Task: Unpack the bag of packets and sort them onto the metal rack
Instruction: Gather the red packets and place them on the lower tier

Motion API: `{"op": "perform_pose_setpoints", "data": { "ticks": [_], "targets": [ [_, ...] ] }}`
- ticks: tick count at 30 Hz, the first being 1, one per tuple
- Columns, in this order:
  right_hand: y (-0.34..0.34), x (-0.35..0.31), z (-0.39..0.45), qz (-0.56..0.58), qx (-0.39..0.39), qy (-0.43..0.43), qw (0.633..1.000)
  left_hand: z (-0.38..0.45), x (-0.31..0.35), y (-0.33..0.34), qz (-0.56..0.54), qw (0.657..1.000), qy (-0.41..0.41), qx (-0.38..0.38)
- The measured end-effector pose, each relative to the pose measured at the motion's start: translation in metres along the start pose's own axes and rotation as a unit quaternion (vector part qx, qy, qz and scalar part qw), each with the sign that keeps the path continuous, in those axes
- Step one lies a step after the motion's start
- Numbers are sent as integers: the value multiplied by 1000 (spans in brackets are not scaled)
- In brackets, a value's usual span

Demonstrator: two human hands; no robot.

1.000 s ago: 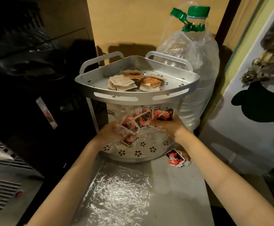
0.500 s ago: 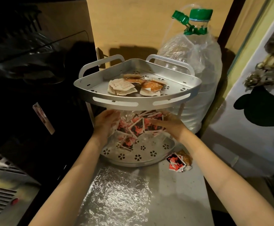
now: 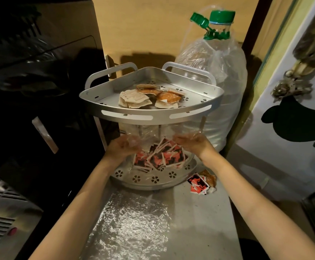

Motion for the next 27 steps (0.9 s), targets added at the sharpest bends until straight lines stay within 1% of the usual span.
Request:
{"op": "perform_pose_setpoints", "data": {
  "ticks": [3, 8, 9, 12, 14, 16, 19, 22, 24, 25, 26, 27],
  "targets": [
    [-3, 4, -1, 72, 17, 9, 997, -4, 5, -4, -11, 999, 13, 43],
    [-10, 4, -3, 133, 27, 8, 991, -4, 6, -12, -50, 994, 25, 90],
    [-10, 3, -4, 137, 24, 6, 990, -5, 4, -16, -62, 992, 25, 107],
    [-7, 0, -9, 82, 1, -10, 997, -7, 1, -16, -112, 986, 16, 126],
    [-9, -2, -10, 92, 2, -31, 995, -9, 0, -15, -116, 985, 21, 129],
    [-7, -8, -11, 92, -7, -55, 994, -8, 1, -16, -93, 986, 34, 138],
    [-6, -7, -13, 98, -10, -61, 993, -8, 9, -2, -41, 994, 40, 92],
    [-12, -4, -9, 145, -1, -58, 988, -8, 10, -1, -39, 996, 43, 62],
    [-12, -3, -8, 161, -1, -56, 985, -8, 3, 9, -4, 1000, 23, 4],
    [-12, -2, -8, 164, 3, -58, 985, -9, -3, 15, 19, 1000, 10, -13],
    [-12, -2, -7, 165, 6, -59, 985, -11, -7, 14, 45, 999, -2, 3],
    [-11, -2, -8, 163, 5, -58, 985, -12, -9, 9, 60, 997, -9, 37]
  ]
}}
Point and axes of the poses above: each hand's wrist, its own z-axis towards the middle knuckle, its own y-axis out of the palm, x = y × z, the point moved 10 cm from there along z, towards the middle knuckle, and after that the axes turned 8 degrees about z, right-handed, at the moved point
